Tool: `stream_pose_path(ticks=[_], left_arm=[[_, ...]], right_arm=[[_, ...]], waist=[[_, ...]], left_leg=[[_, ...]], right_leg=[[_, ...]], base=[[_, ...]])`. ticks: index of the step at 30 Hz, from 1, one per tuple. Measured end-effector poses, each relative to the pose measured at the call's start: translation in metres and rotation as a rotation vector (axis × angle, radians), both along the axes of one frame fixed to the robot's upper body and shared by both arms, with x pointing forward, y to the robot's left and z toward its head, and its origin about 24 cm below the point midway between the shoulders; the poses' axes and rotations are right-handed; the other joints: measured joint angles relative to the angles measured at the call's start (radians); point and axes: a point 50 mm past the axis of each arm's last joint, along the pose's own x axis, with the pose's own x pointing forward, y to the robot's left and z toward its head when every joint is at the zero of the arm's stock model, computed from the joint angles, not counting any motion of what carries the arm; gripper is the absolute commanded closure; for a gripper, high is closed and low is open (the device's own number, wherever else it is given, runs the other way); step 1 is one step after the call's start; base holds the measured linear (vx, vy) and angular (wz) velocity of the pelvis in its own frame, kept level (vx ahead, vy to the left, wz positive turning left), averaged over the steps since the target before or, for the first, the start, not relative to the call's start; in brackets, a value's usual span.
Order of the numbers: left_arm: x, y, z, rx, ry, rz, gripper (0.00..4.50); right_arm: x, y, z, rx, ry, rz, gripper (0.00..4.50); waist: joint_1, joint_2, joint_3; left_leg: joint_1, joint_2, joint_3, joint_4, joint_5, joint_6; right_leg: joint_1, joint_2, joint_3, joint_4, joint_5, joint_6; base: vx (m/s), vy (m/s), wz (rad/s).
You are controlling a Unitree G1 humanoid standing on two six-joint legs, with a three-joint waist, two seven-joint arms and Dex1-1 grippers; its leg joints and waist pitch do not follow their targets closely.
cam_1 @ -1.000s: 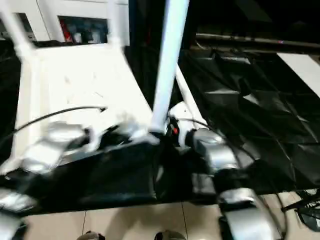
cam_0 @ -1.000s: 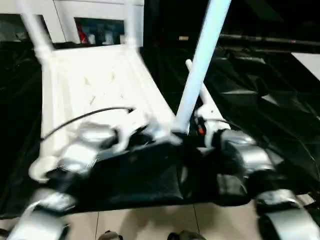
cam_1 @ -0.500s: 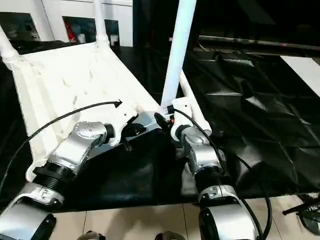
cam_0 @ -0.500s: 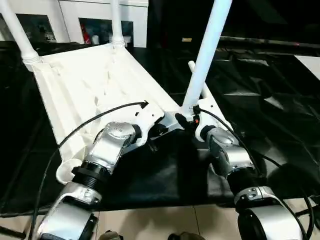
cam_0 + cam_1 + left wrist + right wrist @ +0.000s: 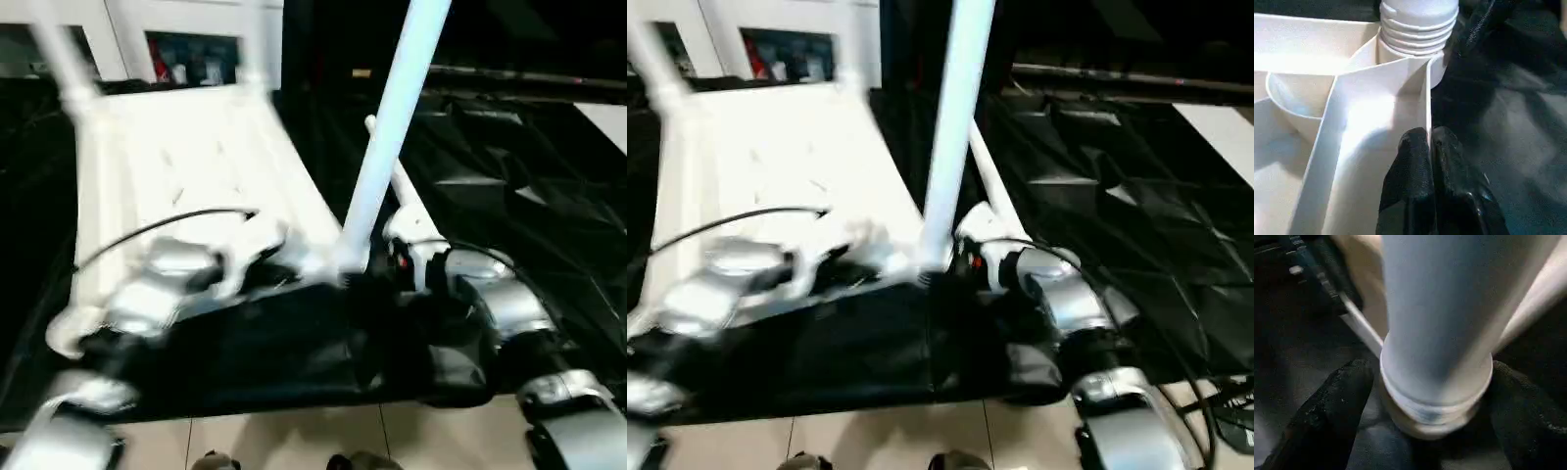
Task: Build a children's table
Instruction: Rotate leg to tighten
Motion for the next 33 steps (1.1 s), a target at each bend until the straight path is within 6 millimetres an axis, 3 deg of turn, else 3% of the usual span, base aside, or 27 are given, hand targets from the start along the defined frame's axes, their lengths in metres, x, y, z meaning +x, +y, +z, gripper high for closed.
stream_pose_path(ticks=[9,15,22,26,33], left_arm=[[-0.004,0.005,0.002,0.01,0.035,-0.051,4.5],[-0.004,0.005,0.002,0.007,0.037,-0.052,4.5],[-0.003,0.002,0.001,0.0,0.031,-0.045,4.5],[0.007,-0.008,-0.004,-0.009,-0.012,0.081,4.5],[0.027,-0.052,-0.01,-0.037,-0.076,0.334,4.5]], right_arm=[[-0.007,0.003,0.002,-0.013,0.013,0.092,0.76],[-0.006,0.003,0.002,0.006,0.03,0.069,1.36],[-0.007,0.006,-0.001,0.022,0.037,0.046,1.7],[0.002,0.009,-0.009,0.05,0.015,-0.161,1.75],[0.028,0.027,-0.017,0.148,0.029,-0.717,1.76]], waist=[[0.007,-0.001,0.0],[0.009,-0.001,0.0],[0.011,-0.001,0.0],[0.007,-0.002,0.0],[-0.006,-0.001,0.0]], left_leg=[[-0.001,0.0,0.001,0.001,-0.003,-0.003],[-0.001,0.0,0.001,0.001,-0.002,-0.002],[0.0,0.0,0.001,0.001,-0.002,-0.002],[0.006,0.0,0.001,0.003,-0.002,-0.004],[0.006,-0.001,0.0,0.003,-0.002,-0.006]], right_leg=[[0.001,0.0,0.0,-0.001,0.0,0.0],[0.001,-0.001,0.0,-0.001,0.0,0.0],[0.002,-0.001,0.0,0.0,0.0,0.0],[0.006,-0.001,0.001,0.002,0.001,-0.001],[0.005,-0.001,0.002,0.001,0.001,0.003]], base=[[0.0,0.0,0.0],[0.0,0.0,0.0],[0.0,0.0,0.0],[0.0,0.0,0.0],[0.0,0.0,0.0]])
